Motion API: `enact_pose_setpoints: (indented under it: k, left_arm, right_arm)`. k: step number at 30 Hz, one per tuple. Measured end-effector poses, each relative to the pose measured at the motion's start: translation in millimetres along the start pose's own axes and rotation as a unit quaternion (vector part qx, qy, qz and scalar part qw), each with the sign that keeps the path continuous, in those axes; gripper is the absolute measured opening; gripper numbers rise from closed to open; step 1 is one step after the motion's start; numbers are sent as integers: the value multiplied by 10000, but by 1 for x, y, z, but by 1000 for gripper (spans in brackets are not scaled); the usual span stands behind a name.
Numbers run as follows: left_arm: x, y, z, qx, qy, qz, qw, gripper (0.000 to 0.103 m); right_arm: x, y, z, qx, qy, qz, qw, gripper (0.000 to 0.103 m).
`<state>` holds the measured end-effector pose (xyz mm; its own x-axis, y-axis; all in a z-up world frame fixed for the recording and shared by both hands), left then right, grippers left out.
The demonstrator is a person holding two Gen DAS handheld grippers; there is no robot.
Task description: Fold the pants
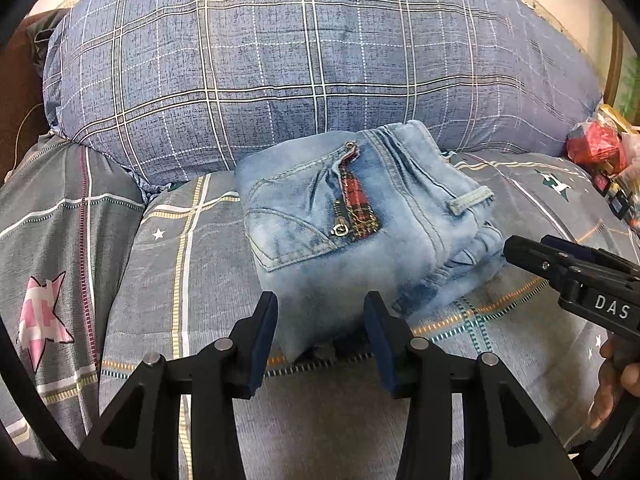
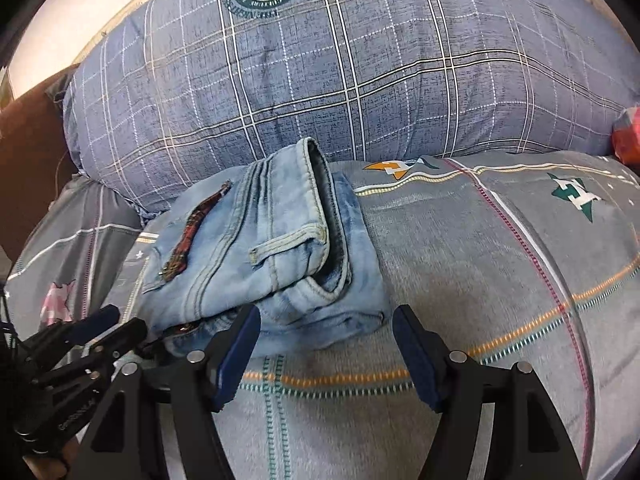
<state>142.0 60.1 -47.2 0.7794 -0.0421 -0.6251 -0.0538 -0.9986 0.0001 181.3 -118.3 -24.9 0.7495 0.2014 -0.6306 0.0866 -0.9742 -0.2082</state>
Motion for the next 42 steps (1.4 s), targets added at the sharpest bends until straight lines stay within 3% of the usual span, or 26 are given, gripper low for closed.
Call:
enact_pose_setpoints:
  k: [7,9,11,16,29,42]
  left_arm:
    - [-18,2,3,-81,-20,-31,10000,46]
    - [-27,-1,4,-149,10,-94,9998,51]
    - [-37,-8,4,-274,133,-187,9994,65]
    - [-58,-17,5,-151,353,-450,9982,76]
    - [-91,-20,8,-259,536,-625,9963,86]
    - [-117,-9,2,-138,725,-705,9948,87]
  right_arm:
    - [-23,-13,4,-194,135,-182,9996,72]
    - [-31,-17,4,-272,198,-245,9991,73]
    - [-42,-22,5,-357,243,-372,9984,82]
    - [-69,-31,10,-549,379,-578,9961,102]
    - [-99,-39,22,-792,332,-722,9937,103]
    - [-118,-26,24,-677,442,-674,9944,103]
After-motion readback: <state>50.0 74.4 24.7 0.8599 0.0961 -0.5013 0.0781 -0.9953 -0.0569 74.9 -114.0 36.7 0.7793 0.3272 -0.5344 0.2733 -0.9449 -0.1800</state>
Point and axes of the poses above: each gripper's, at about its wrist camera, not at the fingertips, and x roughly the way its jaws point, y to its right, z to its underside, the point moved 2 cm from there along x, roughly the way its jaws point, and after that the axes turned 13 degrees about y, right-handed, at the moved point
